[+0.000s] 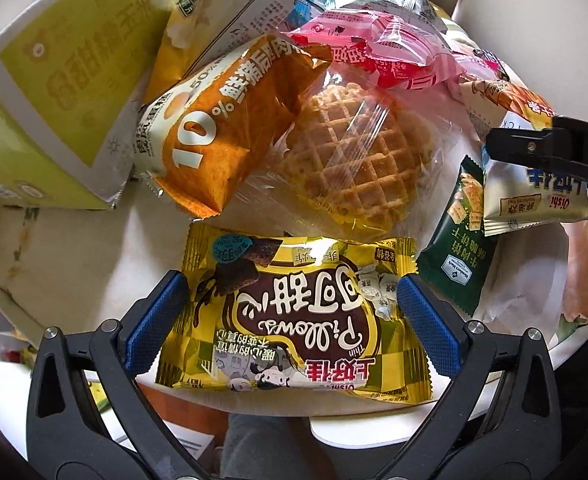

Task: Organize snacks
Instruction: 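Lower the left gripper onto the yellow chocolate biscuit pack while the right gripper reaches the cheese-stick bag, then close the left gripper on the yellow pack while the right gripper grasps the cheese-stick bag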

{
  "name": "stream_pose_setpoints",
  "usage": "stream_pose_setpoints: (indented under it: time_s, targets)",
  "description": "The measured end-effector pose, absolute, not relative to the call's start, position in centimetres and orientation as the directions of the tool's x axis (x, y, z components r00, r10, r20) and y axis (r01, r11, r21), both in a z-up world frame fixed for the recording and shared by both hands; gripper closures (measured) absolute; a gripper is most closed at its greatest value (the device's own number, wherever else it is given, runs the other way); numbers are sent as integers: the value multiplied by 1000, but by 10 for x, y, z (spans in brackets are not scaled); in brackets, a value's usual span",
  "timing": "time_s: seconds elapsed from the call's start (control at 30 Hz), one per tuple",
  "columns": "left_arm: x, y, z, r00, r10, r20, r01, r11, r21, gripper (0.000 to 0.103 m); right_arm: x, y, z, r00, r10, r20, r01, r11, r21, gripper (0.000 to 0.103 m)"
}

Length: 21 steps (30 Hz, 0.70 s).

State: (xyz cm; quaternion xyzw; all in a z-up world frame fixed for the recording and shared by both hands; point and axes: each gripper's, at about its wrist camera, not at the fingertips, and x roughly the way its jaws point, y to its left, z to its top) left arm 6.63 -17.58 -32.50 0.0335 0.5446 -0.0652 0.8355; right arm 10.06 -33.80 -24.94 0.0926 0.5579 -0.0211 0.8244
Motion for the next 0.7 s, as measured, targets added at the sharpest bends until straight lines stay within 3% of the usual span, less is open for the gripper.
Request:
stream_pose_setpoints:
  time_s: [0.17, 0.4, 0.43, 0.5, 0.53, 0.6, 0.7]
  targets:
    - [69, -161, -321, 364, -98, -926, 160, 986, -42, 1, 107, -337, -257, 364, 68, -929, 135, 983, 124, 1]
    - [79, -160, -316, 379, -126, -917, 221, 974, -43, 12, 113, -336, -263, 349, 81, -933, 138, 981, 137, 2]
    - [81, -159, -313, 375, -146, -915, 222, 973, -64, 18, 114, -335, -264, 345, 87, -935, 135, 981, 141, 14]
    - [81, -164, -305, 396, -150, -906, 243, 969, -55, 41, 116, -336, -266, 339, 92, -936, 134, 980, 145, 25]
    - [81, -169, -302, 401, -147, -904, 263, 964, -40, 44, 116, -337, -265, 343, 94, -935, 134, 980, 148, 34]
    - [83, -175, -299, 407, -137, -903, 293, 956, -13, 49, 116, -338, -264, 349, 101, -932, 136, 978, 157, 37]
    - [85, -178, -295, 407, -147, -901, 330, 944, -5, 49, 113, -339, -262, 357, 105, -928, 143, 976, 166, 40]
